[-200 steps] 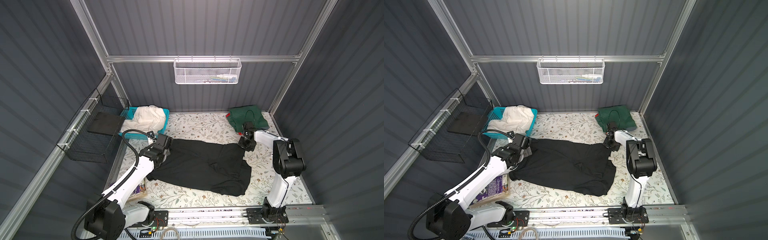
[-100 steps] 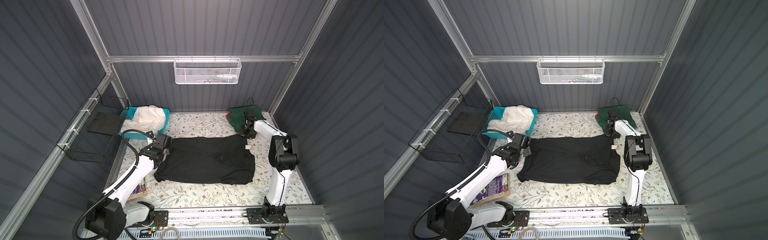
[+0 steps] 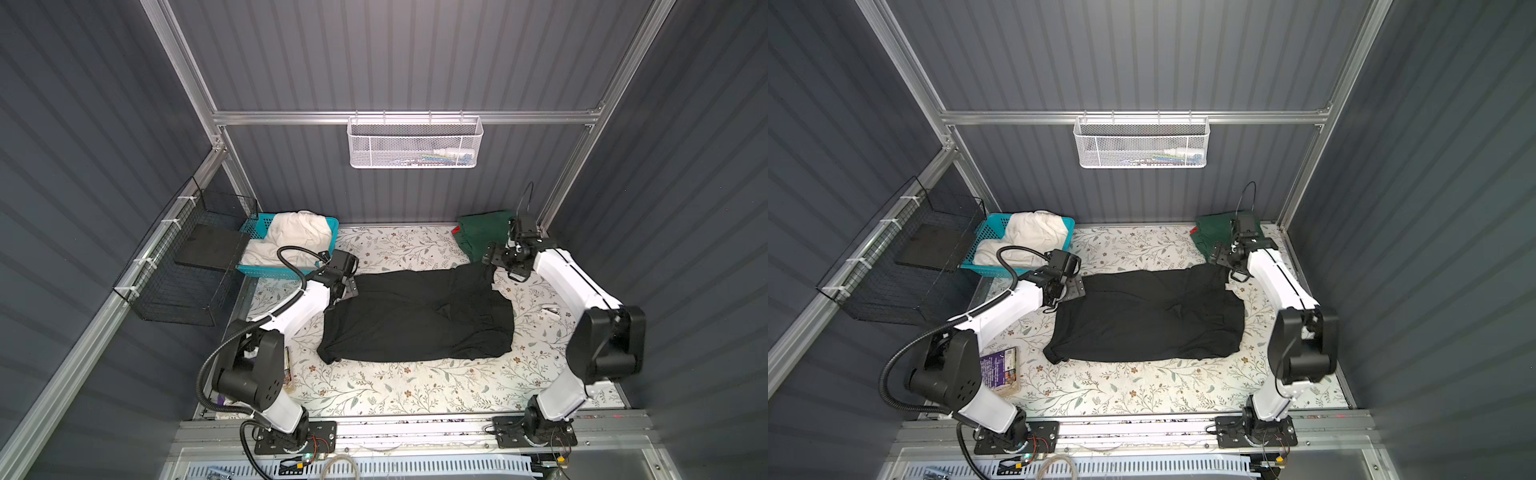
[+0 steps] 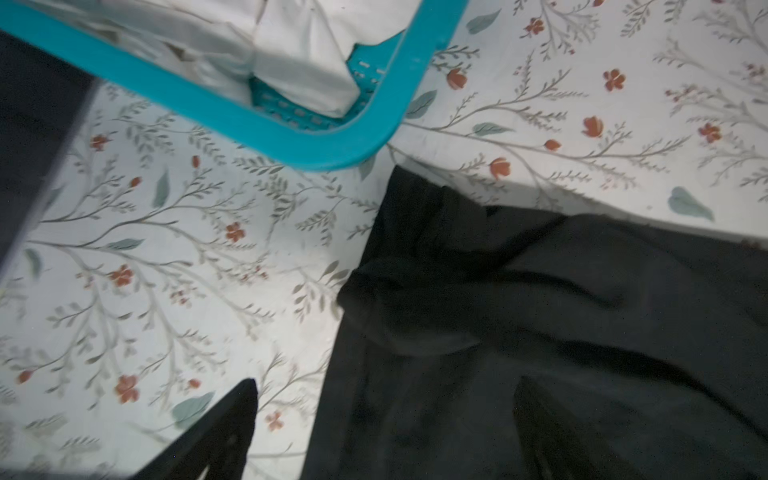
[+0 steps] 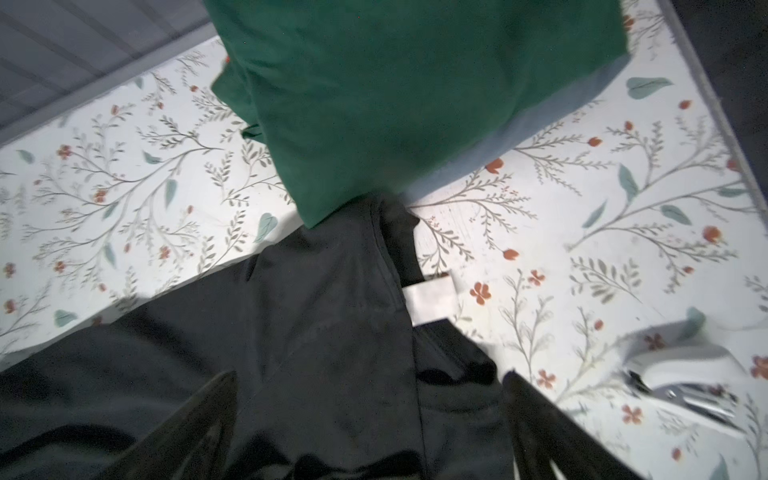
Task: Fold and stack the t-shirts
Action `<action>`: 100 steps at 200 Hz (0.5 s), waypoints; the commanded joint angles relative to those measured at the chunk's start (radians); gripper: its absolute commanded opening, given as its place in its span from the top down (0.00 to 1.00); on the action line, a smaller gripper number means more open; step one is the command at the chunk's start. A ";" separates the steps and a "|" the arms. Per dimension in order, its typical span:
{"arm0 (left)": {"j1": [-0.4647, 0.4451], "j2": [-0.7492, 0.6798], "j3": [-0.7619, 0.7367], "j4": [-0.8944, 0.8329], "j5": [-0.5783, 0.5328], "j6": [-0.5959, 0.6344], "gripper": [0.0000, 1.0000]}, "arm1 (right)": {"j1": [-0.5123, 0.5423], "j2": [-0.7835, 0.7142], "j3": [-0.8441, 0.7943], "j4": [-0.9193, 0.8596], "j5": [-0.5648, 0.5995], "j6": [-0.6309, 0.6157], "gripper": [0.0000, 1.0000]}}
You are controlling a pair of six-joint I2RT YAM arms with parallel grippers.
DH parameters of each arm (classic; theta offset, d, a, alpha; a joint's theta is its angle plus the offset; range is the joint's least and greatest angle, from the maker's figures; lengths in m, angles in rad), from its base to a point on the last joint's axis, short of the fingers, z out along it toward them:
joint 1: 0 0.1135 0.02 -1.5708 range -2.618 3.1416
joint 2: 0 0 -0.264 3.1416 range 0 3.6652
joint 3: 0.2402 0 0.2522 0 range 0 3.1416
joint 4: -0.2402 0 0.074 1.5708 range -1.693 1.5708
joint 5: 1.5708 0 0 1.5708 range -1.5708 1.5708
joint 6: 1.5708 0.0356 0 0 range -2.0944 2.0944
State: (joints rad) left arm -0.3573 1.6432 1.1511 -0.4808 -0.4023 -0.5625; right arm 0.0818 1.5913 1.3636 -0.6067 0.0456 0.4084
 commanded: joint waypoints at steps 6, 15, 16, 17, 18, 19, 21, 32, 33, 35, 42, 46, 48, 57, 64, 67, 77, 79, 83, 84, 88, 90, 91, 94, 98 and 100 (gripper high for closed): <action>0.063 0.084 0.092 0.075 0.121 0.008 0.17 | 0.003 -0.094 -0.097 0.013 -0.046 0.033 0.01; 0.068 0.107 0.112 0.072 0.109 0.013 0.21 | 0.003 -0.117 -0.110 -0.009 -0.046 0.033 0.01; 0.069 0.109 0.113 0.073 0.107 0.012 0.21 | 0.003 -0.120 -0.112 -0.011 -0.046 0.032 0.01; 0.070 0.112 0.116 0.071 0.107 0.013 0.22 | 0.003 -0.121 -0.113 -0.014 -0.046 0.031 0.01; 0.070 0.114 0.118 0.070 0.105 0.013 0.22 | 0.003 -0.124 -0.114 -0.017 -0.046 0.031 0.01; 0.070 0.117 0.119 0.069 0.104 0.012 0.23 | 0.003 -0.126 -0.114 -0.019 -0.046 0.030 0.01; 0.072 0.119 0.122 0.068 0.103 0.013 0.24 | 0.003 -0.129 -0.117 -0.023 -0.046 0.028 0.01; 0.079 0.145 0.143 0.053 0.108 0.017 0.29 | 0.003 -0.149 -0.131 -0.036 -0.043 0.024 0.01; 0.080 0.147 0.144 0.050 0.109 0.017 0.30 | 0.003 -0.150 -0.132 -0.037 -0.042 0.023 0.01; 0.081 0.148 0.146 0.048 0.110 0.018 0.31 | 0.003 -0.153 -0.135 -0.039 -0.040 0.022 0.01; 0.080 0.156 0.147 0.045 0.112 0.020 0.36 | 0.003 -0.163 -0.139 -0.047 -0.033 0.018 0.01; 0.081 0.157 0.146 0.043 0.112 0.021 0.37 | 0.003 -0.168 -0.141 -0.052 -0.026 0.018 0.01; 0.081 0.159 0.144 0.043 0.112 0.021 0.37 | 0.003 -0.170 -0.141 -0.055 -0.023 0.018 0.01; 0.081 0.159 0.138 0.047 0.119 0.019 0.38 | 0.001 -0.177 -0.143 -0.062 -0.018 0.015 0.01; 0.081 0.158 0.132 0.045 0.120 0.021 0.40 | 0.001 -0.178 -0.142 -0.067 -0.019 0.014 0.01; 0.081 0.158 0.132 0.045 0.122 0.021 0.40 | 0.001 -0.180 -0.140 -0.070 -0.022 0.014 0.01; 0.080 0.158 0.128 0.041 0.125 0.021 0.40 | 0.001 -0.181 -0.138 -0.071 -0.035 0.013 0.01; 0.080 0.157 0.127 0.040 0.126 0.020 0.40 | 0.001 -0.181 -0.138 -0.068 -0.038 0.013 0.01; 0.081 0.155 0.125 0.040 0.126 0.020 0.40 | 0.001 -0.182 -0.137 -0.069 -0.042 0.013 0.01; 0.081 0.155 0.123 0.040 0.125 0.021 0.40 | 0.002 -0.182 -0.137 -0.069 -0.043 0.013 0.01; 0.081 0.154 0.120 0.041 0.128 0.021 0.40 | 0.001 -0.179 -0.135 -0.068 -0.047 0.013 0.01; 0.081 0.154 0.120 0.041 0.128 0.021 0.40 | 0.001 -0.179 -0.134 -0.068 -0.048 0.013 0.01; 0.081 0.154 0.119 0.041 0.129 0.021 0.40 | 0.001 -0.179 -0.133 -0.069 -0.050 0.014 0.01; 0.081 0.154 0.116 0.041 0.129 0.021 0.40 | 0.001 -0.179 -0.131 -0.071 -0.051 0.015 0.01; 0.081 0.156 0.113 0.040 0.130 0.021 0.40 | 0.001 -0.177 -0.130 -0.070 -0.053 0.015 0.01; 0.081 0.156 0.113 0.039 0.130 0.021 0.40 | 0.001 -0.177 -0.129 -0.070 -0.054 0.015 0.01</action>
State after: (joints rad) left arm -0.2741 1.7958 1.2724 -0.4244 -0.2924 -0.5522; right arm 0.0818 1.4258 1.2282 -0.6544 0.0109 0.4225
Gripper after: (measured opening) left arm 0.598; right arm 0.991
